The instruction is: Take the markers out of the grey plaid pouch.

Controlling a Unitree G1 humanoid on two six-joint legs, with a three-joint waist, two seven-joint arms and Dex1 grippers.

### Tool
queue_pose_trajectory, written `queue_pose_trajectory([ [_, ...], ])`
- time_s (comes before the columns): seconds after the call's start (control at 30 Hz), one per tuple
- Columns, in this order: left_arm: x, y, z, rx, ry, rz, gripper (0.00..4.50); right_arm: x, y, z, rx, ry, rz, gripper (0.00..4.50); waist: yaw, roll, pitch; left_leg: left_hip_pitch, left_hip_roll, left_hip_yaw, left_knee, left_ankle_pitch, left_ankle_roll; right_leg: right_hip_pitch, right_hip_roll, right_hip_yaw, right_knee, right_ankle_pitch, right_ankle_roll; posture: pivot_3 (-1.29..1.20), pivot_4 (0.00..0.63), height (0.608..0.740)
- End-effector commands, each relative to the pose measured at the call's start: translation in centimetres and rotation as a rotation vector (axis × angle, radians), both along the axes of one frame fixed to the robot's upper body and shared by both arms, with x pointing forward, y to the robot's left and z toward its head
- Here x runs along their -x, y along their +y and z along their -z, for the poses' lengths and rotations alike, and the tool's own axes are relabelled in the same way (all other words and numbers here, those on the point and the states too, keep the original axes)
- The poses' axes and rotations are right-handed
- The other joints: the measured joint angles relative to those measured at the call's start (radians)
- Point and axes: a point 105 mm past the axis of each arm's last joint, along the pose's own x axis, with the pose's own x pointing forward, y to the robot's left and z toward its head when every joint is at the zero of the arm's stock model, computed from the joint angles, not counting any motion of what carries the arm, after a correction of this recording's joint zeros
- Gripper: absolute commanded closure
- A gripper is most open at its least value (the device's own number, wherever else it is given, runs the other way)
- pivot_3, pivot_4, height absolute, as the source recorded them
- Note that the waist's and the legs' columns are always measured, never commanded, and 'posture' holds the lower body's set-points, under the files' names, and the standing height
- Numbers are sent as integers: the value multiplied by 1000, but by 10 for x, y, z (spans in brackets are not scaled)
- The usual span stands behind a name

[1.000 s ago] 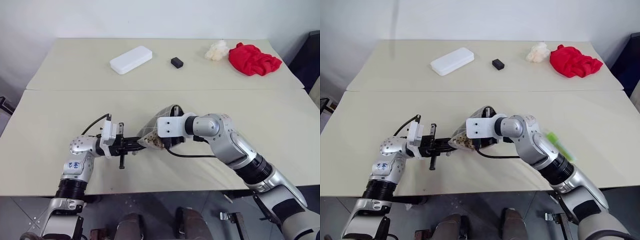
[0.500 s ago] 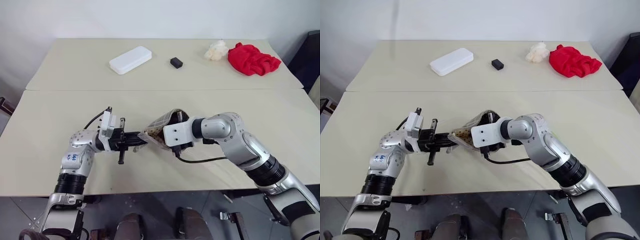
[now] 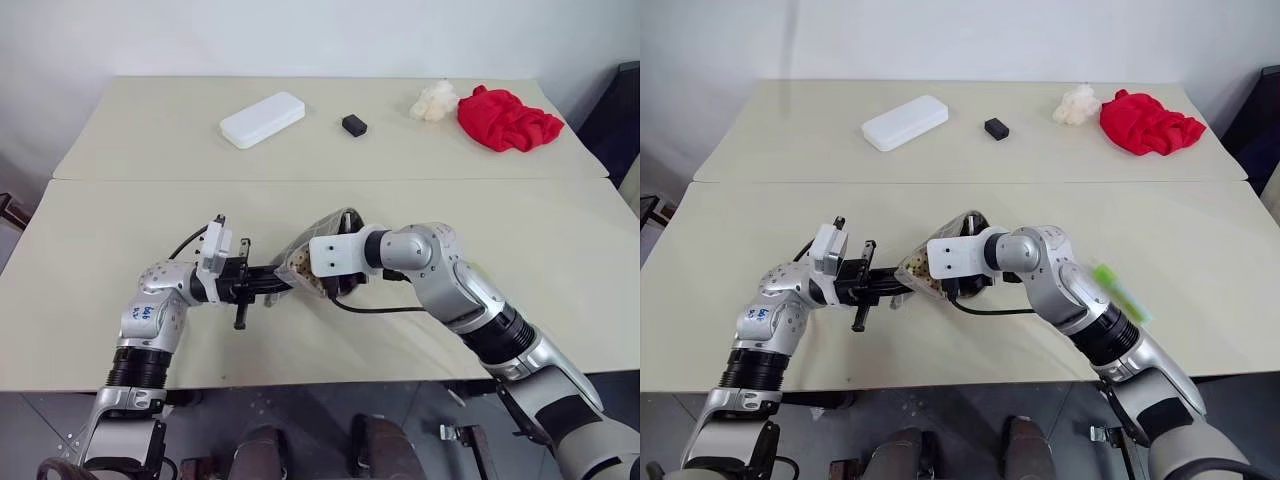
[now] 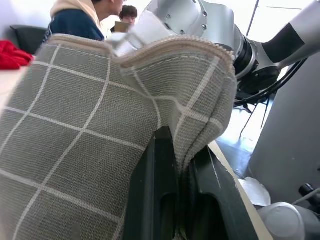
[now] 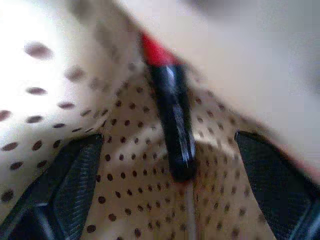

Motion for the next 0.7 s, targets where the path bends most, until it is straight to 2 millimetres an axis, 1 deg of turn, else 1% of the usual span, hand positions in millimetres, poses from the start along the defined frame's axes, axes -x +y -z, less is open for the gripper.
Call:
queue_pose_trajectory([
  [0.03, 19, -4, -11, 9, -54, 121, 4500, -13, -10, -17, -17, -95, 59, 66, -1, 0, 0, 0, 0, 0, 0, 0, 0, 0, 0, 0, 0, 0, 0, 0, 150, 740],
  [0.13, 21, -1, -10, -3, -35, 129, 4500, -11, -9, -17, -18, -102, 36, 677, -1, 0, 0, 0, 0, 0, 0, 0, 0, 0, 0, 0, 0, 0, 0, 0, 150, 740],
  [0.17, 21, 0, -10, -7, -31, 130, 4500, -9, -7, -17, -17, -112, 20, 942, 0, 0, 0, 0, 0, 0, 0, 0, 0, 0, 0, 0, 0, 0, 0, 0, 150, 740],
  [0.3, 22, 2, -11, -15, -21, 141, 4500, -3, 1, -19, -15, -116, -44, 942, 0, 0, 0, 0, 0, 0, 0, 0, 0, 0, 0, 0, 0, 0, 0, 0, 150, 740],
  [0.43, 23, 1, -12, -14, -7, 154, 4500, -3, 4, -19, -1, -131, -66, 942, 0, 0, 0, 0, 0, 0, 0, 0, 0, 0, 0, 0, 0, 0, 0, 0, 150, 740],
  [0.53, 26, 1, -12, -15, 26, 173, 4500, -2, 10, -17, 2, -151, -100, 942, -1, 0, 0, 0, 0, 0, 0, 0, 0, 0, 0, 0, 0, 0, 0, 0, 150, 740],
  [0.6, 26, 1, -12, -12, 39, 176, 4500, 0, 13, -13, 13, -148, -126, 942, -1, 0, 0, 0, 0, 0, 0, 0, 0, 0, 0, 0, 0, 0, 0, 0, 150, 740],
  [0.7, 27, 1, -15, 3, 56, 178, 4500, 7, 15, 4, 55, -81, -180, 942, -1, 0, 0, 0, 0, 0, 0, 0, 0, 0, 0, 0, 0, 0, 0, 0, 150, 740],
])
